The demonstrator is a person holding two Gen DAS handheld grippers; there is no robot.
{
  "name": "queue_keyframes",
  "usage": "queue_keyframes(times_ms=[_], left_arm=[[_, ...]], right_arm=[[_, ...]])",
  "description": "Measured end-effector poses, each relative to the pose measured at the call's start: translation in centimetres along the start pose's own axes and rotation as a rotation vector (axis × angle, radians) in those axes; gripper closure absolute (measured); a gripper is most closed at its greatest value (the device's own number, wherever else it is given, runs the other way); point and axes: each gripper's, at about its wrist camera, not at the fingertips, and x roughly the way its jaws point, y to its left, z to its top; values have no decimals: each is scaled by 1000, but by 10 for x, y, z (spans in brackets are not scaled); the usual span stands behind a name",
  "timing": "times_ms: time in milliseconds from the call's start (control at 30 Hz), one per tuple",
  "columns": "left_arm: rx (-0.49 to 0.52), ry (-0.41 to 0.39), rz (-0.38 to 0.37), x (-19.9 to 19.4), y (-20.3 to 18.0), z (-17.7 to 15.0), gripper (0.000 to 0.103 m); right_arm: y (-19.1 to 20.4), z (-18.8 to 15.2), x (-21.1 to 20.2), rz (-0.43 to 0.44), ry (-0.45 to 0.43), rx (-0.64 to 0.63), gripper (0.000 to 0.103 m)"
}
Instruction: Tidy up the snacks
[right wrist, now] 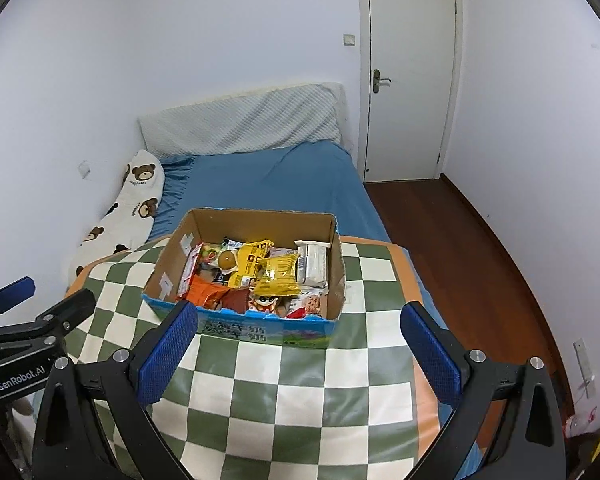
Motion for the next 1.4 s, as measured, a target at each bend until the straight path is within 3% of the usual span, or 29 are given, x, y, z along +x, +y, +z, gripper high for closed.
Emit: queue_keyframes(times_ms=[567, 1400], left_arm=[[7, 64, 32, 62, -3, 13, 1], [41, 104, 27, 77, -4, 10, 1]], right_arm=[[-9, 4, 74, -55, 80, 40, 0], [-11, -1, 85, -36, 111, 37, 0]])
